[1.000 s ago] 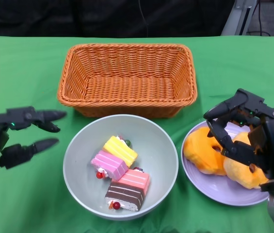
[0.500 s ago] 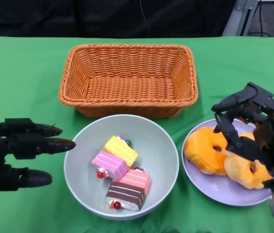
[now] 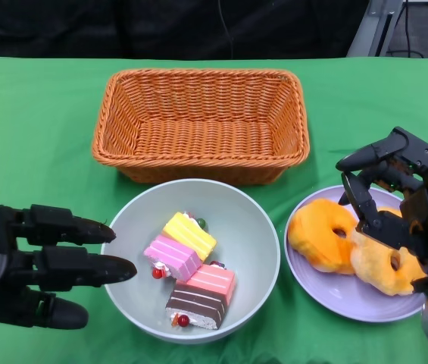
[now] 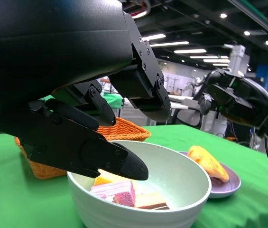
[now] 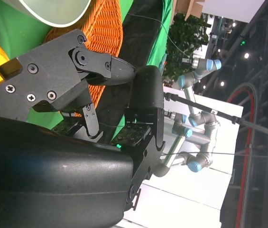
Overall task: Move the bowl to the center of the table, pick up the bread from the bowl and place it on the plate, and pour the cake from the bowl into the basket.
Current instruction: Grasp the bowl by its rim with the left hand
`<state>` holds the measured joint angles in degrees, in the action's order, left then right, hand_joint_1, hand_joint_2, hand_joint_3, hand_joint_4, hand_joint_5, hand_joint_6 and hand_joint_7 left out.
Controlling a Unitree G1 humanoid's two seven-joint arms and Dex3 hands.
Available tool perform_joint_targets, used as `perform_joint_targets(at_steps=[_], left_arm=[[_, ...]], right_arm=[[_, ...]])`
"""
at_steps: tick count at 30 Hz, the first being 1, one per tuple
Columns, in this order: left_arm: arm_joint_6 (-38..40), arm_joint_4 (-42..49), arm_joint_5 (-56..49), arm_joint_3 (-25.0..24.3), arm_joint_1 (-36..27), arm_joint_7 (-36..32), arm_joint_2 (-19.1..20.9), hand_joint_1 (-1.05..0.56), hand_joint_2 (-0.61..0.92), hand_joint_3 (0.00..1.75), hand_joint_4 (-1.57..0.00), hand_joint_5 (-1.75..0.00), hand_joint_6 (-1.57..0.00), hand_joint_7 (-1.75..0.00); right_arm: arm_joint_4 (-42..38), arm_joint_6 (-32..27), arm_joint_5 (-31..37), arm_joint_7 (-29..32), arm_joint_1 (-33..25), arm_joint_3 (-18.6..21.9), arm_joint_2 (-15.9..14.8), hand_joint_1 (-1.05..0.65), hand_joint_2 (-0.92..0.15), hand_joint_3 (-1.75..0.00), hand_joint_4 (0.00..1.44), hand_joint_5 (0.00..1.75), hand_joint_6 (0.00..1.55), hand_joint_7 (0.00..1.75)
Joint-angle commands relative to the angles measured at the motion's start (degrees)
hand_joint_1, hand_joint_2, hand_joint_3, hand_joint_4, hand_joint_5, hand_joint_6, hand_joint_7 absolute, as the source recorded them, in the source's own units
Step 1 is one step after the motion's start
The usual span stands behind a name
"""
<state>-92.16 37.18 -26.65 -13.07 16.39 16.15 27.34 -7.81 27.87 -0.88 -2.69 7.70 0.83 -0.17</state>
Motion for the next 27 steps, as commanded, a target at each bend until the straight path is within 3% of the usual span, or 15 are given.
perform_joint_targets(at_steps=[1, 8, 12, 19, 27], left_arm=[[-0.34, -0.8, -4.72, -0.25, 0.76, -3.09, 0.26, -0.43, 0.8, 0.0, -0.88, -0.09, -0.89, -0.04], [-0.02, -1.64, -15.69, -2.09, 1.79, -6.82, -0.84, -0.42, 0.78, 0.0, -0.93, -0.08, -0.93, -0.03], [2.56, -2.42, -20.44, -0.49, 2.8, -9.61, -1.29, -0.44, 0.77, 0.0, -0.94, -0.06, -0.93, -0.02], [10.05, -4.83, -30.47, 5.83, 3.79, -18.88, 0.29, -0.47, 0.79, 0.0, -0.93, -0.04, -0.91, 0.0], [22.26, -5.84, -40.98, 19.47, 4.98, -34.89, 4.93, -0.43, 0.82, 0.01, -0.91, -0.01, -0.87, 0.0]], right_arm=[[0.81, -0.4, 0.24, 0.81, 0.21, 0.09, 0.44, -0.19, -0.66, -0.73, 0.71, 1.55, 0.7, 1.2], [1.54, -1.13, 0.1, 0.68, 0.05, -0.07, 1.07, -0.17, -0.63, -0.77, 0.71, 1.54, 0.7, 1.2], [1.93, -1.33, 0.75, 0.94, -0.12, -0.26, 1.43, -0.17, -0.62, -0.79, 0.71, 1.55, 0.7, 1.21], [3.07, -1.38, 2.01, 1.84, -0.51, -0.66, 2.13, -0.19, -0.61, -0.79, 0.71, 1.55, 0.7, 1.21], [4.43, -1.81, 2.1, 2.25, -1.14, -1.16, 2.49, -0.17, -0.59, -0.84, 0.71, 1.55, 0.7, 1.21]])
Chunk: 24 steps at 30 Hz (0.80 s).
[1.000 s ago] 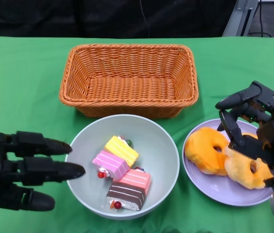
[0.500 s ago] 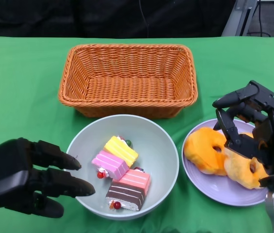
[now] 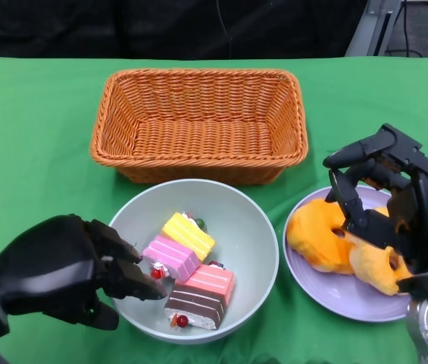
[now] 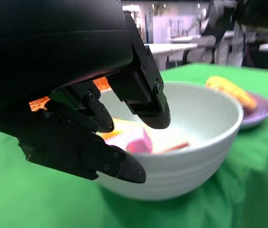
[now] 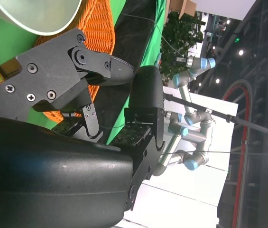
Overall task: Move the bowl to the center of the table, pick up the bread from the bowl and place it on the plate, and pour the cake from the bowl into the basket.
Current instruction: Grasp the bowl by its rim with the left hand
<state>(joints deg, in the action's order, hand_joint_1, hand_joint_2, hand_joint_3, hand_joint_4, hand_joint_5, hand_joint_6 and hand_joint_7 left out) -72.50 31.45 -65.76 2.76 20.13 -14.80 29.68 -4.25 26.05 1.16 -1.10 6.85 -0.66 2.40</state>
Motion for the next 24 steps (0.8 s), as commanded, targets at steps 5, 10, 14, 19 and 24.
perform_joint_targets(at_steps=[5, 10, 14, 19, 24], left_arm=[[8.09, 1.28, -3.76, 12.31, 3.31, -7.74, 4.98, -0.4, 0.83, 0.01, -0.91, -0.01, -0.85, 0.0], [11.28, 1.97, -2.76, 17.89, 4.58, -9.5, 6.85, -0.4, 0.82, 0.0, -0.91, -0.01, -0.85, 0.0], [13.34, 2.6, -1.81, 20.73, 4.8, -11.17, 7.78, -0.4, 0.81, 0.01, -0.91, 0.0, -0.84, 0.0], [18.31, 3.25, -2.24, 23.59, 4.14, -16.14, 7.14, -0.39, 0.82, 0.0, -0.9, 0.0, -0.84, 0.0], [21.92, 6.63, -2.48, 27.06, 4.44, -23.93, 4.95, -0.36, 0.82, 0.0, -0.92, -0.01, -0.87, -0.01]], right_arm=[[1.97, -1.29, -0.84, 0.55, -0.65, 0.2, 0.16, -0.17, -0.6, -0.85, 0.7, 1.55, 0.71, 1.2], [1.97, -1.09, -0.31, 0.49, -0.62, 0.17, -0.17, -0.18, -0.59, -0.85, 0.7, 1.55, 0.71, 1.19], [1.41, -0.54, 0.01, 0.53, -0.45, 0.21, -0.33, -0.19, -0.59, -0.84, 0.7, 1.56, 0.7, 1.19], [1.56, -0.56, -0.44, 0.41, -0.67, 0.12, -0.07, -0.18, -0.59, -0.84, 0.7, 1.55, 0.71, 1.19], [1.65, -0.23, 0.21, 0.64, -0.78, -0.1, -0.07, -0.2, -0.59, -0.84, 0.71, 1.55, 0.7, 1.19]])
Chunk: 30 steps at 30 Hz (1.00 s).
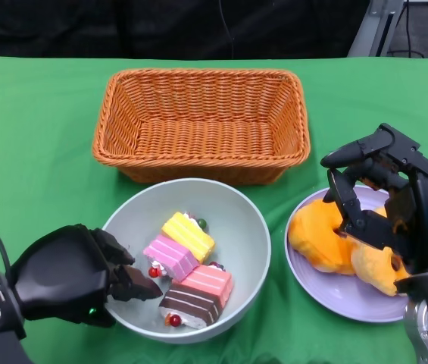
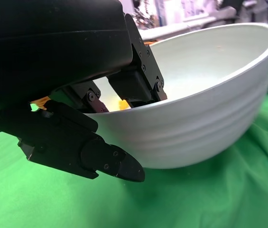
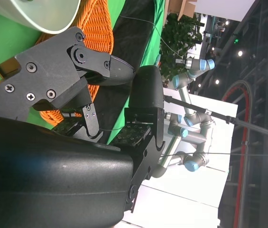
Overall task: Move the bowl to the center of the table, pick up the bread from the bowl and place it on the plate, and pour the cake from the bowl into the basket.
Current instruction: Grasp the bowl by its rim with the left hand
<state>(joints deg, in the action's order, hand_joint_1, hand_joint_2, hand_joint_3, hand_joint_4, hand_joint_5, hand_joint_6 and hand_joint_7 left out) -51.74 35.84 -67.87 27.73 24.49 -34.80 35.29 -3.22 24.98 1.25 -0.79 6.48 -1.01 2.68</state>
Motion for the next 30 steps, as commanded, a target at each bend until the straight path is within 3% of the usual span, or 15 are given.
perform_joint_targets(at_steps=[1, 9, 17, 19, 21, 23, 25, 27, 28, 30], left_arm=[[1.62, 3.07, -0.63, 2.9, 0.32, -5.8, -1.06, -0.35, 0.81, 0.0, -0.93, -0.01, -0.88, -0.01], [2.65, 11.98, -4.62, 12.06, 3.85, -27.5, -4.91, -0.27, 0.86, 0.01, -1.11, -0.08, -1.05, -0.07], [3.33, 17.99, -5.73, 19.0, 7.0, -37.49, -7.0, -0.29, 0.76, 0.0, -1.29, -0.16, -1.25, -0.11], [3.15, 18.76, -5.1, 19.66, 7.18, -38.32, -7.37, -0.28, 0.76, 0.0, -1.13, -0.53, -1.28, -0.07], [2.77, 19.68, -4.06, 19.77, 7.15, -39.07, -7.83, -0.23, 0.78, 0.0, -0.89, -1.1, -1.3, -0.08], [2.56, 20.36, -3.23, 19.86, 7.2, -39.35, -8.07, -0.2, 0.8, 0.01, -0.8, -1.32, -1.31, -0.09], [2.14, 20.86, -2.71, 19.94, 7.53, -39.51, -8.01, -0.14, 0.83, 0.01, -0.72, -1.54, -1.24, -0.28], [1.41, 21.28, -2.29, 19.92, 7.85, -39.8, -7.89, -0.09, 0.88, 0.01, -0.68, -1.65, -0.93, -0.91], [0.63, 21.29, -1.82, 19.78, 7.95, -39.49, -7.63, -0.07, 0.9, 0.01, -0.68, -1.67, -0.85, -1.08], [-0.66, 21.02, -0.85, 19.48, 8.01, -38.55, -7.04, -0.07, 0.92, 0.04, -0.7, -1.61, -0.8, -1.14]], right_arm=[[0.59, 0.83, 0.02, 0.3, -0.41, 0.22, -0.31, -0.2, -0.59, -0.84, 0.71, 1.56, 0.71, 1.19], [0.38, 1.0, -0.01, 0.31, -0.51, 0.09, -0.24, -0.19, -0.59, -0.83, 0.7, 1.53, 0.71, 1.17], [0.03, 1.71, -0.76, 0.37, -0.4, 0.22, 0.09, -0.2, -0.59, -0.82, 0.71, 1.5, 0.72, 1.15], [-0.12, 1.83, -0.94, 0.23, -0.37, 0.23, 0.05, -0.21, -0.59, -0.81, 0.71, 1.49, 0.71, 1.14], [-0.22, 1.88, -0.86, 0.46, -0.34, 0.3, 0.17, -0.21, -0.59, -0.8, 0.72, 1.48, 0.72, 1.13], [-0.47, 2.19, -0.65, 0.66, -0.26, 0.37, 0.2, -0.21, -0.6, -0.79, 0.72, 1.47, 0.73, 1.13], [-0.9, 2.69, -0.56, 0.71, -0.13, 0.44, 0.17, -0.21, -0.6, -0.78, 0.73, 1.47, 0.73, 1.12], [-1.29, 3.11, -0.52, 0.79, 0.02, 0.51, 0.19, -0.21, -0.61, -0.77, 0.73, 1.46, 0.73, 1.12], [-1.53, 3.43, -0.5, 0.77, 0.11, 0.53, 0.15, -0.21, -0.61, -0.77, 0.74, 1.46, 0.74, 1.12], [-1.77, 3.76, -0.61, 0.75, 0.18, 0.55, 0.19, -0.21, -0.61, -0.77, 0.74, 1.46, 0.73, 1.12]])
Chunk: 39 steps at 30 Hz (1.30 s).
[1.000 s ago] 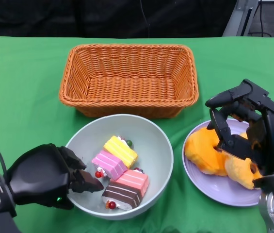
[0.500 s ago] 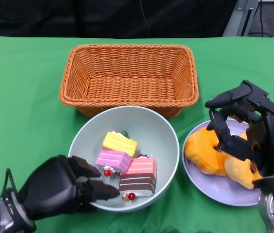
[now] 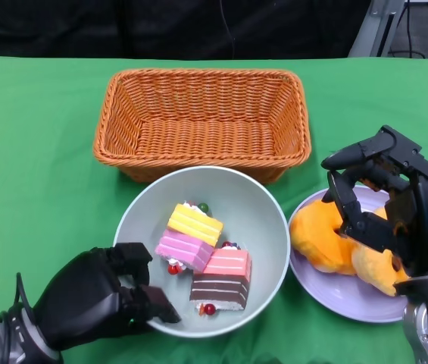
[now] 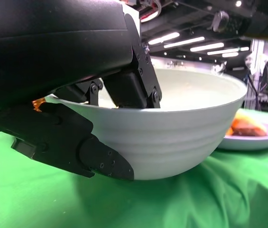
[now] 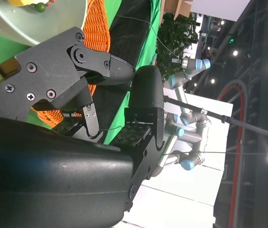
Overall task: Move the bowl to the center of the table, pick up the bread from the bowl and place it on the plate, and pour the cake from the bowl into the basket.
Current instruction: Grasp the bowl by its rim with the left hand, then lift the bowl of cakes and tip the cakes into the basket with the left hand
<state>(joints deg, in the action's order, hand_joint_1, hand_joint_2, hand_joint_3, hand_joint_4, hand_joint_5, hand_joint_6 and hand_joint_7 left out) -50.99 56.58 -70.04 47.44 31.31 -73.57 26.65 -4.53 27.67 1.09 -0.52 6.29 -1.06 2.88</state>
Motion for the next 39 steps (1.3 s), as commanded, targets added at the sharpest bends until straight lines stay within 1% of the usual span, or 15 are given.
perform_joint_targets(at_steps=[1, 6, 10, 11, 12, 13, 16, 22, 25, 26, 29, 31, 34, 38, 39], left_arm=[[-2.31, -0.22, 1.86, -0.43, 1.18, 0.9, 2.31, -0.06, 0.92, 0.06, -0.71, -1.6, -0.79, -1.15], [-5.45, -2.59, 3.77, -1.37, 0.6, 2.95, 4.77, -0.02, 0.92, 0.14, -0.72, -1.61, -0.81, -1.18], [-7.06, -5.01, 4.45, -2.18, -0.32, 3.13, 6.38, -0.03, 0.89, 0.25, -0.7, -1.67, -0.76, -1.3], [-7.7, -6.19, 4.65, -2.57, -0.74, 2.97, 7.06, -0.03, 0.84, 0.33, -0.7, -1.65, -0.77, -1.29], [-8.17, -7.11, 4.78, -2.93, -1.09, 2.93, 7.55, -0.03, 0.73, 0.53, -0.71, -1.64, -0.77, -1.29], [-8.47, -7.76, 4.84, -3.29, -1.38, 3.03, 7.86, -0.03, 0.68, 0.63, -0.71, -1.64, -0.77, -1.29], [-8.97, -10.38, 4.58, -4.48, -2.36, 2.59, 9.01, -0.04, 0.6, 0.78, -0.71, -1.66, -0.79, -1.25], [-10.51, -16.63, 4.92, -7.83, -5.17, 2.81, 12.5, -0.03, 0.55, 0.87, -0.79, -1.49, -0.89, -1.11], [-11.89, -18.16, 5.09, -9.59, -6.21, 1.85, 13.6, -0.02, 0.52, 0.97, -0.83, -1.44, -0.85, -1.2], [-12.65, -18.67, 5.8, -10.38, -6.55, 2.5, 14.06, -0.02, 0.51, 0.99, -0.83, -1.43, -0.84, -1.21], [-14.75, -20.02, 8.93, -13.39, -7.51, 5.11, 14.67, -0.02, 0.48, 1.02, -0.77, -1.56, -0.81, -1.22], [-15.81, -20.55, 11.36, -15.42, -7.89, 7.45, 14.33, -0.04, 0.52, 1.05, -0.77, -1.54, -0.84, -1.15], [-16.55, -20.46, 15.13, -18.24, -7.6, 11.02, 12.66, -0.02, 0.48, 1.12, -0.83, -1.43, -0.86, -1.13], [-18.1, -18.56, 19.46, -21.31, -6.02, 15.42, 9.47, -0.04, 0.51, 1.08, -0.86, -1.41, -0.83, -1.2], [-18.45, -18.0, 20.18, -22.04, -5.51, 16.13, 8.61, -0.06, 0.57, 1.01, -0.84, -1.46, -0.82, -1.23]], right_arm=[[-0.63, 1.05, -0.71, 0.43, 0.42, 0.59, 0.13, -0.21, -0.61, -0.77, 0.74, 1.46, 0.74, 1.12], [-0.93, 0.99, -0.87, 0.45, 0.57, 0.67, 0.28, -0.19, -0.62, -0.78, 0.74, 1.47, 0.73, 1.12], [-0.92, 1.0, -0.54, 0.66, 0.67, 0.73, 0.26, -0.19, -0.61, -0.78, 0.74, 1.47, 0.73, 1.13], [-1.2, 1.23, -0.83, 0.45, 0.74, 0.79, 0.19, -0.18, -0.62, -0.79, 0.74, 1.47, 0.73, 1.13], [-1.42, 1.4, -1.04, 0.3, 0.79, 0.83, 0.15, -0.18, -0.62, -0.79, 0.73, 1.47, 0.73, 1.12], [-1.56, 1.52, -1.18, 0.21, 0.82, 0.86, 0.13, -0.18, -0.62, -0.79, 0.73, 1.47, 0.72, 1.12], [-1.41, 1.2, -1.45, 0.22, 0.66, 0.92, 0.28, -0.18, -0.62, -0.78, 0.73, 1.46, 0.73, 1.11], [-2.14, 1.5, -1.05, 0.55, 0.98, 1.04, 0.37, -0.19, -0.64, -0.76, 0.73, 1.46, 0.73, 1.1], [-2.5, 1.62, -0.64, 0.96, 1.19, 1.09, 0.5, -0.19, -0.64, -0.76, 0.74, 1.47, 0.73, 1.1], [-2.75, 1.71, -0.93, 0.77, 1.3, 1.11, 0.48, -0.19, -0.64, -0.75, 0.74, 1.47, 0.73, 1.1], [-3.08, 1.54, -1.29, 0.34, 1.37, 0.89, 0.42, -0.17, -0.64, -0.77, 0.73, 1.48, 0.73, 1.11], [-3.4, 1.6, -1.14, 0.23, 1.36, 0.69, 0.39, -0.17, -0.62, -0.79, 0.73, 1.48, 0.72, 1.12], [-3.4, 1.02, -1.04, 0.07, 1.01, 0.22, 0.52, -0.18, -0.61, -0.81, 0.73, 1.5, 0.72, 1.14], [-3.75, 1.18, -1.42, -0.4, 0.67, -0.25, 0.91, -0.18, -0.57, -0.84, 0.75, 1.5, 0.73, 1.14], [-3.81, 1.25, -1.63, -0.68, 0.57, -0.4, 1.01, -0.18, -0.57, -0.85, 0.75, 1.51, 0.73, 1.14]])
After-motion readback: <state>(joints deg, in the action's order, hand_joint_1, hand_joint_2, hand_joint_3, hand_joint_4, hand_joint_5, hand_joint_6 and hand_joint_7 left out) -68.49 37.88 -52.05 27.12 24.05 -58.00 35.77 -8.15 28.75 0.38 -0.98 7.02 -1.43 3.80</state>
